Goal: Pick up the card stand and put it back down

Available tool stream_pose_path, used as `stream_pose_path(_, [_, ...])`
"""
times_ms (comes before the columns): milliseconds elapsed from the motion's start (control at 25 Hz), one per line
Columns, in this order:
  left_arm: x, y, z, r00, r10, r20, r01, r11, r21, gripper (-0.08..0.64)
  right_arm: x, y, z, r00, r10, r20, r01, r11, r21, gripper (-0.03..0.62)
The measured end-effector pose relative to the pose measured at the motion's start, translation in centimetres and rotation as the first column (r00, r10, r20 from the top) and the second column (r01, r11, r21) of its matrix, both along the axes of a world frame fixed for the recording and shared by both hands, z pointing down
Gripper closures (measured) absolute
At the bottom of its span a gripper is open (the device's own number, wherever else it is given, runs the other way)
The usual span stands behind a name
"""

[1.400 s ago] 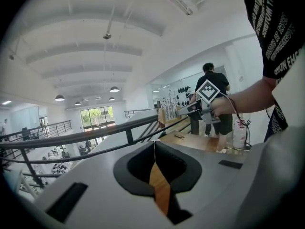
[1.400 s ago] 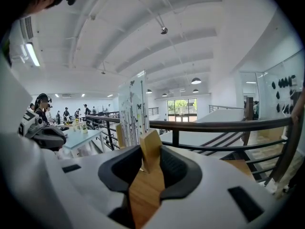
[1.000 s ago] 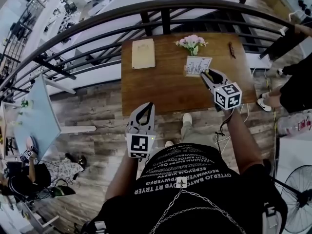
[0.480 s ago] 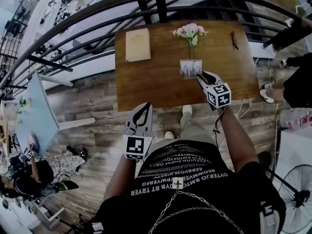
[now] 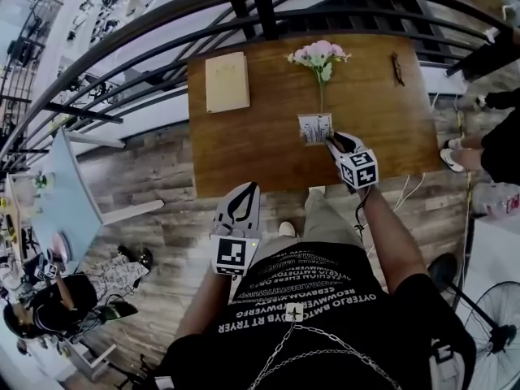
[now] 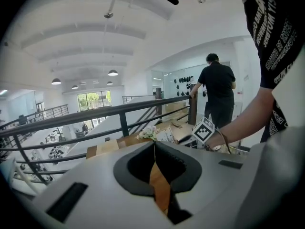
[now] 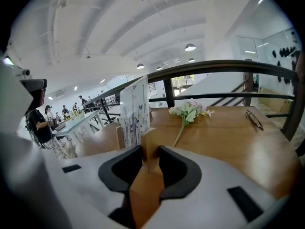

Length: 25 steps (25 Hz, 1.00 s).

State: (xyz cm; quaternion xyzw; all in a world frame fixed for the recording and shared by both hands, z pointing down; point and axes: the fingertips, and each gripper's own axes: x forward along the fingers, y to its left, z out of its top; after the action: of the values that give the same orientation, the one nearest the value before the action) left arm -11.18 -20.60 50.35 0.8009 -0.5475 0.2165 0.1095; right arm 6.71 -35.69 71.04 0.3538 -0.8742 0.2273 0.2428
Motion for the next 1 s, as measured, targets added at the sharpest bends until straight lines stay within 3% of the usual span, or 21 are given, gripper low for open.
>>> stream_pose_path(560, [-1.0,-5.4,1.9,0.998,-0.055,-0.002,0.055,0.998,-0.024,0.531,-0.7,-2.3,5.7,0.997,-0.051,-0.06,0.048,0.997,-0.052,0.48])
stream_pose_path(680, [-1.1,-5.5,2.3,0.998,-0.065,-0.017,0.064,0.997,-0.032,0.531,-1.2,-1.8,6.1,0.989,-0.106,-0.102,0.103,0.994,-0.038,0.488])
stream_pose_path(1000, [-2.7,-4.8,1.7,0.994,-0.105,-0.033,0.105,0.994,-0.019,0.531,-1.2,-1.0,7.1,0.968,-0.15,-0.202,0.149,0.989,-0.022,0.492])
